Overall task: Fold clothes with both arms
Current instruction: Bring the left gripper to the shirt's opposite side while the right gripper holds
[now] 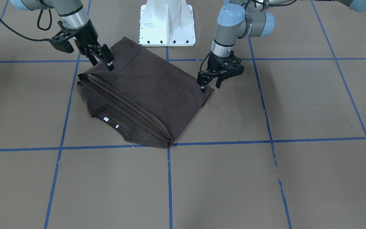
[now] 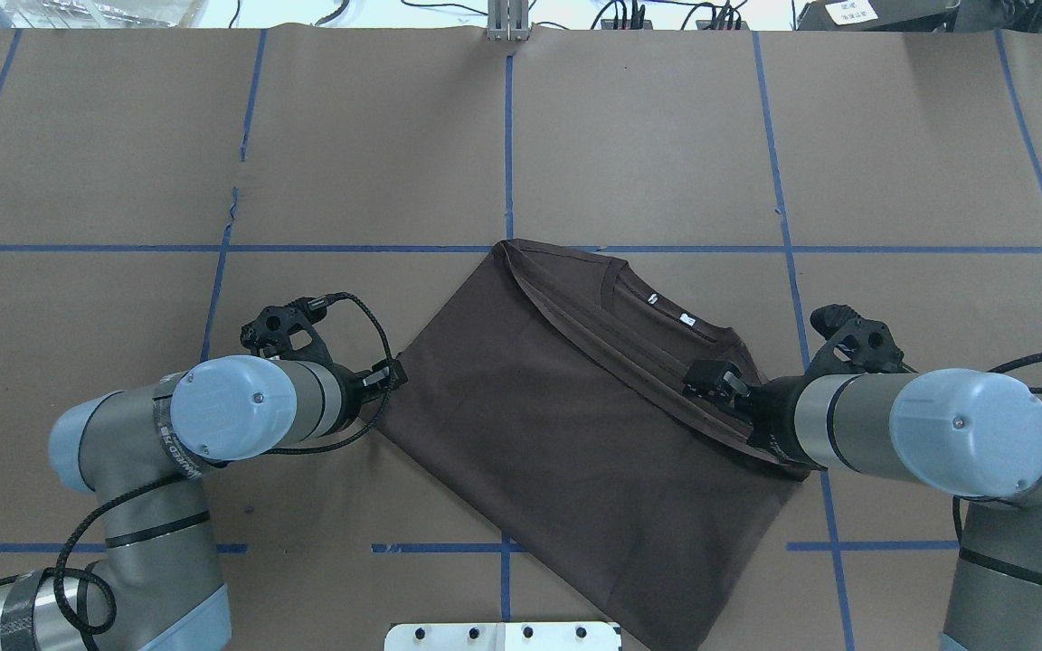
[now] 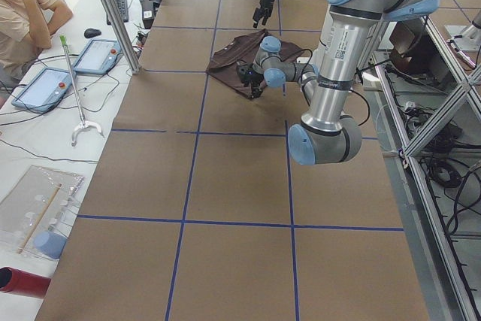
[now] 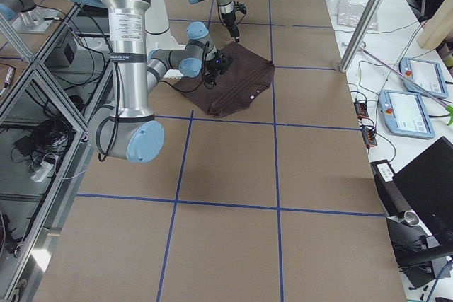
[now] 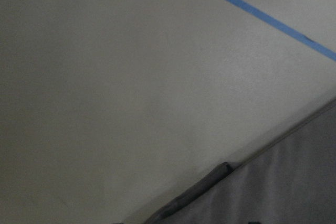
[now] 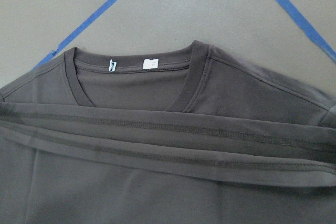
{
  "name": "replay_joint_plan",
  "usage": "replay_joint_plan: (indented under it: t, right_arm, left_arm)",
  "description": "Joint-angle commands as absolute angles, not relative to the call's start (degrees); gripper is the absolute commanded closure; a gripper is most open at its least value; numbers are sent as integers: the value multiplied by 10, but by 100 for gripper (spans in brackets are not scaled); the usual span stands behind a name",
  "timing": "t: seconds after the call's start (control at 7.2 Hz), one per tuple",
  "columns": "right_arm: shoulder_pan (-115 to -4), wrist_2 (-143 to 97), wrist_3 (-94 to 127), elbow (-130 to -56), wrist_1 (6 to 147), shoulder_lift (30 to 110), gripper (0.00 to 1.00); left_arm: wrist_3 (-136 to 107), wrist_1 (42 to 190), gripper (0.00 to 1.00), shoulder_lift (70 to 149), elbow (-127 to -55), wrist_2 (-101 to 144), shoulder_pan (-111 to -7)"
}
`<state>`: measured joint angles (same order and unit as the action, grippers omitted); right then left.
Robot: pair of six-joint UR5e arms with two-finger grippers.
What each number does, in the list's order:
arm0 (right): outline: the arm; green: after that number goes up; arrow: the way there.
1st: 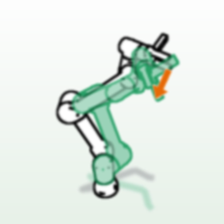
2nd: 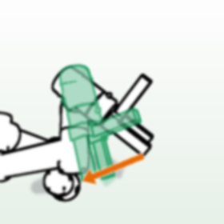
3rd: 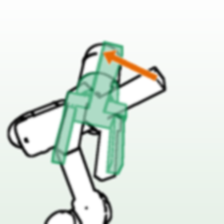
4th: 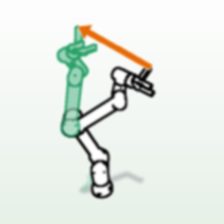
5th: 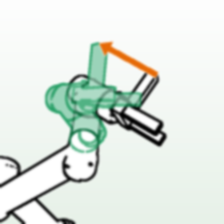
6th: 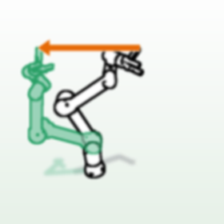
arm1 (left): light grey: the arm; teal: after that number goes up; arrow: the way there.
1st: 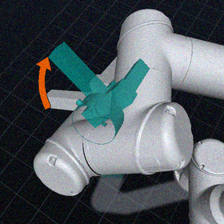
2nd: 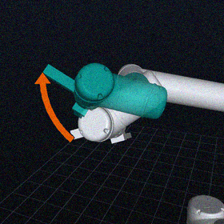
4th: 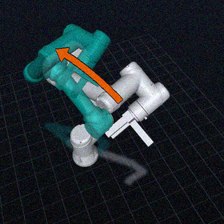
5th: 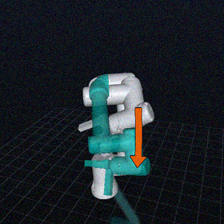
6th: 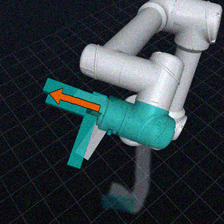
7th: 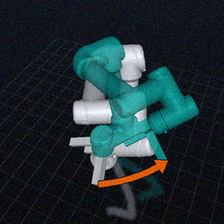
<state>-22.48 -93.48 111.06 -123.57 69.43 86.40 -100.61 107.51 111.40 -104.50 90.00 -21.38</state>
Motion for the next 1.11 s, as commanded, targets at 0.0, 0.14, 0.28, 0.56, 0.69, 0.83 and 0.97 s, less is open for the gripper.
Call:
replay_joint_plan:
  t: [0.0,0.14,0.28,0.56,0.69,0.83,0.97]
  right_arm:
    - [-226,-938,1109,-1230,694,860,0]
    - [-226,-940,1107,-1230,694,860,0]
    - [-226,-940,1107,-1232,694,860,0]
    - [-226,-940,1107,-1231,694,860,0]
    - [-227,-940,1107,-1231,694,860,0]
    - [-226,-940,1107,-1231,695,860,0]
    - [-227,-940,1107,-1232,695,860,0]
  left_arm:
    - [-1004,1073,36,1114,-1032,900,-208]
    - [-1004,1073,36,1115,-1024,900,-205]
    - [-1003,1073,49,1116,-1024,900,-205]
    - [-999,1066,100,1121,-1033,903,-205]
    - [-999,1066,100,1128,-1034,904,-205]
    - [-999,1066,100,1129,-1034,904,-205]
    - [-999,1065,100,1127,-1034,904,-206]
